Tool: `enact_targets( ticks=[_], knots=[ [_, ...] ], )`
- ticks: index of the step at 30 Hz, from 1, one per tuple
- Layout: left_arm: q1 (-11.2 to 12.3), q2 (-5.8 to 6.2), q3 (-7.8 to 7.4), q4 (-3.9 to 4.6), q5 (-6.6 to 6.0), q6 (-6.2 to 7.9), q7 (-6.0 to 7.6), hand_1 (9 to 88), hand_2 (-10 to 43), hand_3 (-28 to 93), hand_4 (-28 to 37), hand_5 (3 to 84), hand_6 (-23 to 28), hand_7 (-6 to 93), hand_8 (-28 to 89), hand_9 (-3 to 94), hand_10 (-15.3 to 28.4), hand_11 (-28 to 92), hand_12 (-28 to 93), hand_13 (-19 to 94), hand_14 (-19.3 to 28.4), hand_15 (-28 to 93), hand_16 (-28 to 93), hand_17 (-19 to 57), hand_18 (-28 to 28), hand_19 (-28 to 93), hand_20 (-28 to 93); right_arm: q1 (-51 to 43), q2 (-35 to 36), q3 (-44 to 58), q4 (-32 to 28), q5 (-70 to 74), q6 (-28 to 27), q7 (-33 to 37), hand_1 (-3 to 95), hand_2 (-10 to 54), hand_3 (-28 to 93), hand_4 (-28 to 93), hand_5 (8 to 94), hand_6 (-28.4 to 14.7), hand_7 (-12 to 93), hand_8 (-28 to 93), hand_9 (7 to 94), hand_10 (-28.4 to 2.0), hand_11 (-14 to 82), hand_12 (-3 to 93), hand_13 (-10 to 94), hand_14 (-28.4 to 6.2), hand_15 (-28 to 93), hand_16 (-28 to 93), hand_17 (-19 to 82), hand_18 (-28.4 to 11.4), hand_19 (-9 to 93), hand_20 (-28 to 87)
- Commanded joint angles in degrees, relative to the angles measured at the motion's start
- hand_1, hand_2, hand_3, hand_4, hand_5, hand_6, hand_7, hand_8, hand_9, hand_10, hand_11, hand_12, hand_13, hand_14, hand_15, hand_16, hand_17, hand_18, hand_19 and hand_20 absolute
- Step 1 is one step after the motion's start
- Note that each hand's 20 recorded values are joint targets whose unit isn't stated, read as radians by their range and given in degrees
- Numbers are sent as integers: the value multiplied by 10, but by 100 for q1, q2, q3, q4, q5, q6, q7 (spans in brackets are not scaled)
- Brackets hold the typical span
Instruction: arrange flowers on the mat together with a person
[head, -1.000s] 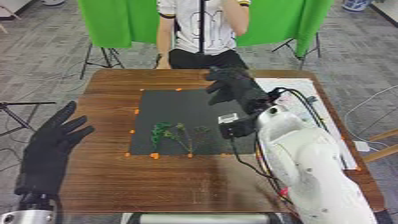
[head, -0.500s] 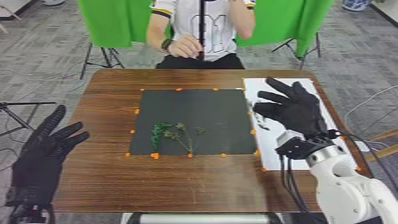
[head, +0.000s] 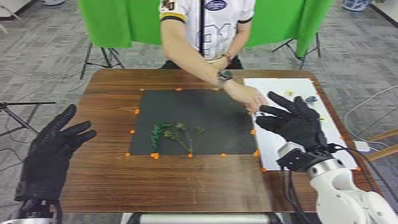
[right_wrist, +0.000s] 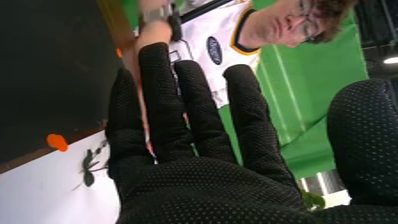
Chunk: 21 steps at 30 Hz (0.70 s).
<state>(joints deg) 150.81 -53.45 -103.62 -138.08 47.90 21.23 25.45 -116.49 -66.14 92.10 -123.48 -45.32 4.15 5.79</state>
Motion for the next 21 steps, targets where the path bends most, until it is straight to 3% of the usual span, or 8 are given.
enact_targets(
  ticks=[1,3,21],
  knots=[
    [-12,-2,36,-3,-18,47,-88,157,-14,755,-283,290,32,148,-109,328,182,223,118,226,260,484,-69,-122,215,422,150,-69,-53,27,-5,-27,118,-20,174,84,717,-270,447,-31,126,-106,455,-196,153,152,376,-209,521,94,84,-243,562,147],
    [-1,6,52,-3,-38,81,-37,159,-9,755,-283,290,32,149,-109,329,182,223,118,227,259,486,-70,-121,214,424,150,-48,-53,17,9,-19,102,-40,172,84,718,-270,448,-31,126,-105,455,-196,153,151,378,-209,523,93,84,-243,562,149],
    [47,41,79,-71,-88,175,-58,166,-1,767,-283,296,37,151,-110,331,183,229,114,227,261,494,-79,-119,215,430,146,-87,-166,131,-21,-38,-14,106,172,86,717,-270,454,-34,126,-105,463,-196,161,149,385,-208,531,89,88,-243,563,156]
  ],
)
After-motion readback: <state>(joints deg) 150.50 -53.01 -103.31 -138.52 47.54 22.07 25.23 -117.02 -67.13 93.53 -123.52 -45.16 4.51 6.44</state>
